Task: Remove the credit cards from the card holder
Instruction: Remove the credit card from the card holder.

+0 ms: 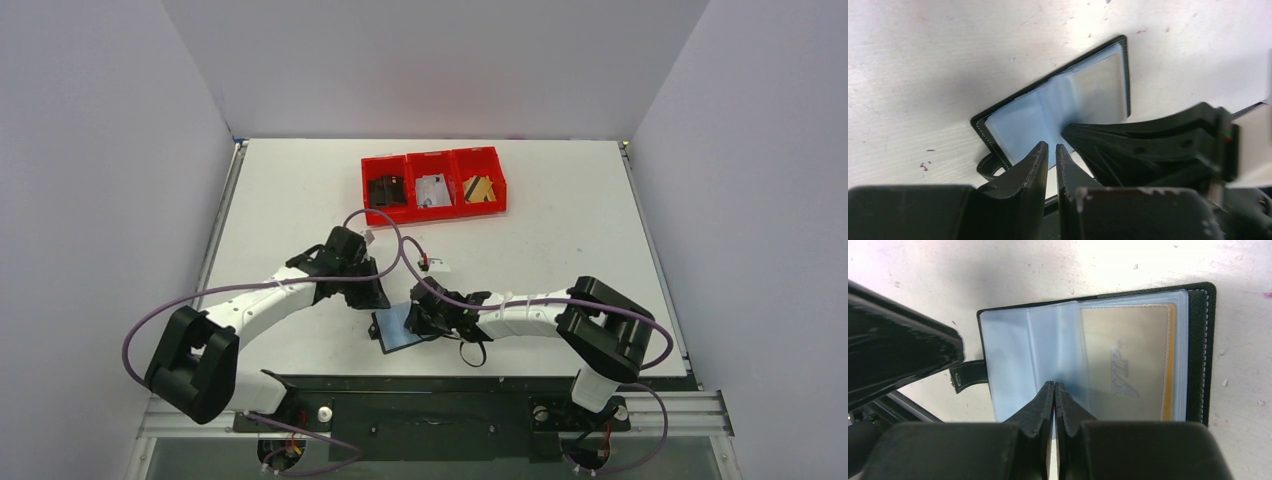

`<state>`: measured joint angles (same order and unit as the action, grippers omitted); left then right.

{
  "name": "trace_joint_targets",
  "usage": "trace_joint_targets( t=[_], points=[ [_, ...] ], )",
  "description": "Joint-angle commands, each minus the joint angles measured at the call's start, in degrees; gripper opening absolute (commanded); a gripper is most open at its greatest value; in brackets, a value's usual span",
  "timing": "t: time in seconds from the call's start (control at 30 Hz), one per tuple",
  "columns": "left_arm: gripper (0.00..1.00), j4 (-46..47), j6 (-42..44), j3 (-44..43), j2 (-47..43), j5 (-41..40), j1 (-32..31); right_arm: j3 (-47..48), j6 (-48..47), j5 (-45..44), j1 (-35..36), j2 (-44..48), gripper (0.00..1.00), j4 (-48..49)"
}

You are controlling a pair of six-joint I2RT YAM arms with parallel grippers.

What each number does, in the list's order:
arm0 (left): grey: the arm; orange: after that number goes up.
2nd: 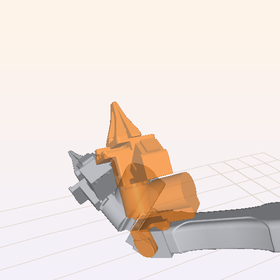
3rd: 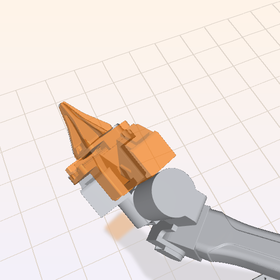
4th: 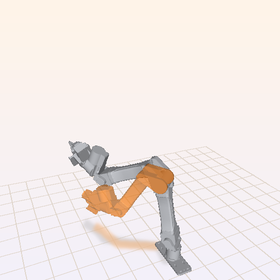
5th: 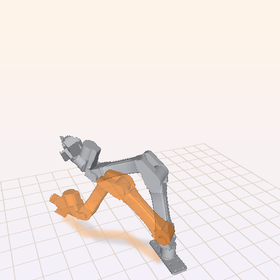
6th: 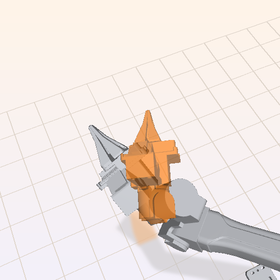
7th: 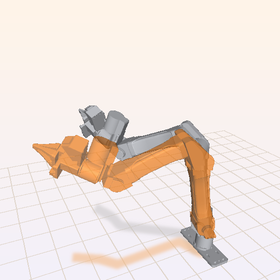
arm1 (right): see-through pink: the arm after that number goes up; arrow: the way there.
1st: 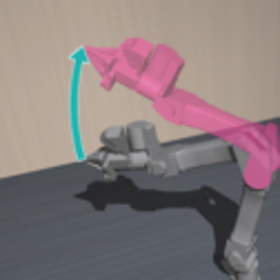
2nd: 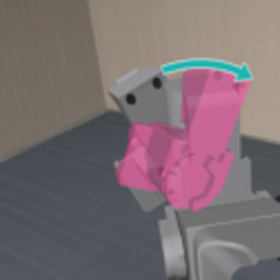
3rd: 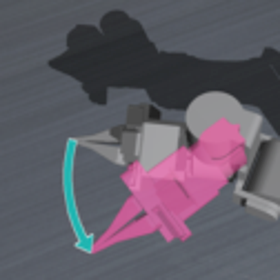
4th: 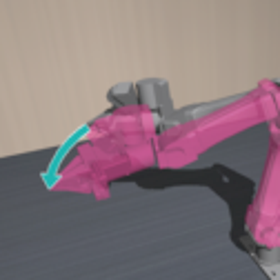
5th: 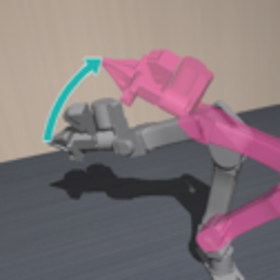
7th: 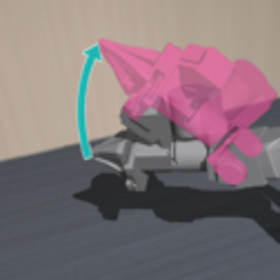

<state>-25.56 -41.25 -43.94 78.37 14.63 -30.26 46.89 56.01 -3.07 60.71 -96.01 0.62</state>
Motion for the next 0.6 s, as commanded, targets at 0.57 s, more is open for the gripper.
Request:
trace_joint_targets(
  t=[0.57],
  points=[
    [0.06, 13.68, -2.75, 0.94, 11.30, 6.16, 0.29, 0.98, 0.00, -1.32, -0.49, 1.38, 0.00, -0.19]
  ],
)
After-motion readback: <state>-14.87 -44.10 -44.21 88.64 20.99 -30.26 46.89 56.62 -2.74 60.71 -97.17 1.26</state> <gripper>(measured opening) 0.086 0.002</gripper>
